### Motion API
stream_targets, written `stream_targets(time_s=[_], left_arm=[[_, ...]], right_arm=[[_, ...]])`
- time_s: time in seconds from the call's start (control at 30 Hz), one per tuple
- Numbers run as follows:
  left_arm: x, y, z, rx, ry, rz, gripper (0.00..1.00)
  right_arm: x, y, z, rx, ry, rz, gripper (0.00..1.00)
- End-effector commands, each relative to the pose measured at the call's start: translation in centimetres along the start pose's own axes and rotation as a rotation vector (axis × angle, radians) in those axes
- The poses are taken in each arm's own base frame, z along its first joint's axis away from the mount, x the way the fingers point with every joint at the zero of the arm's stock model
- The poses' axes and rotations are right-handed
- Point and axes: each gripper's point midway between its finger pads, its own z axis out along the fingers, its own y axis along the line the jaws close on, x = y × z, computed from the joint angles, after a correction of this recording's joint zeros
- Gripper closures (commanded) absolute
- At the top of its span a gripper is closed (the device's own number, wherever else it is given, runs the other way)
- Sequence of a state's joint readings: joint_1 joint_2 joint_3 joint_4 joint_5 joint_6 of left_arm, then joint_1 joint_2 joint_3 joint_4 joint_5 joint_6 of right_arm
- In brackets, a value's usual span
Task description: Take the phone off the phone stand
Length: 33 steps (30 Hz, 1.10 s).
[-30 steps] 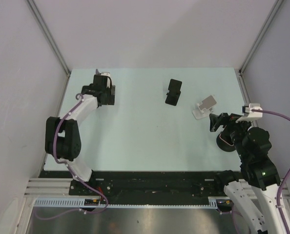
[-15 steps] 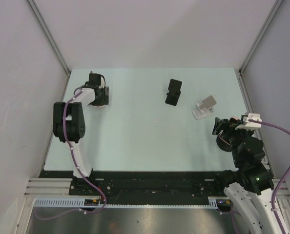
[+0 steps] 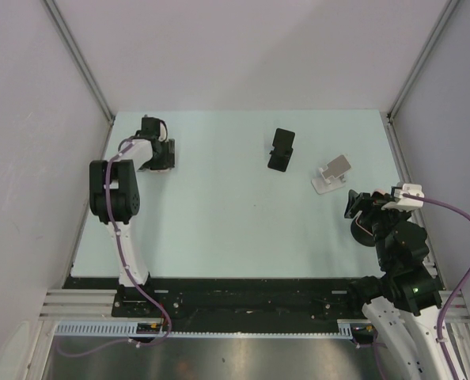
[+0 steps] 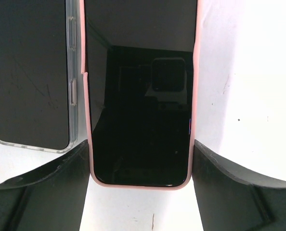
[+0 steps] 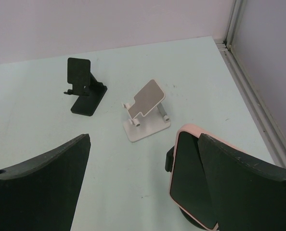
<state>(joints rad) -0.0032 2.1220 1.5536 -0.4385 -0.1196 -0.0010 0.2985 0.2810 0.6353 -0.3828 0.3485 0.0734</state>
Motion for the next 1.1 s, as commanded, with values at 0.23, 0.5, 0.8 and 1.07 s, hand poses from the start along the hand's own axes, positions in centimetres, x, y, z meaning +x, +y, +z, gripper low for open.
stream_targets(time_s=[0.23,0.5,0.8,1.07], left_arm=[[-1.7,-0.7,0.8,0.044,-0.029,0.043,0.82],[-0.7,0.2,1.1,0.000,0.005,0.070,0.66],[-0.2,0.6,0.9,-0.018,0.023,0.082,0.48],[0.3,0.7,0.9,-0.023,0.037,0.084,0.38]], right_arm=[[-0.9,0.5,0.3,-0.027,-0.036,-0.003,0.00],[-0.9,0.7,0.2,-0.041,-0.037,-0.003,0.00],[-0.9,0.9,0.1,-0.055,-0.040,-0.001,0.00],[-1.0,1.2,0.0,-0.069,-0.044,-0.001,0.02]])
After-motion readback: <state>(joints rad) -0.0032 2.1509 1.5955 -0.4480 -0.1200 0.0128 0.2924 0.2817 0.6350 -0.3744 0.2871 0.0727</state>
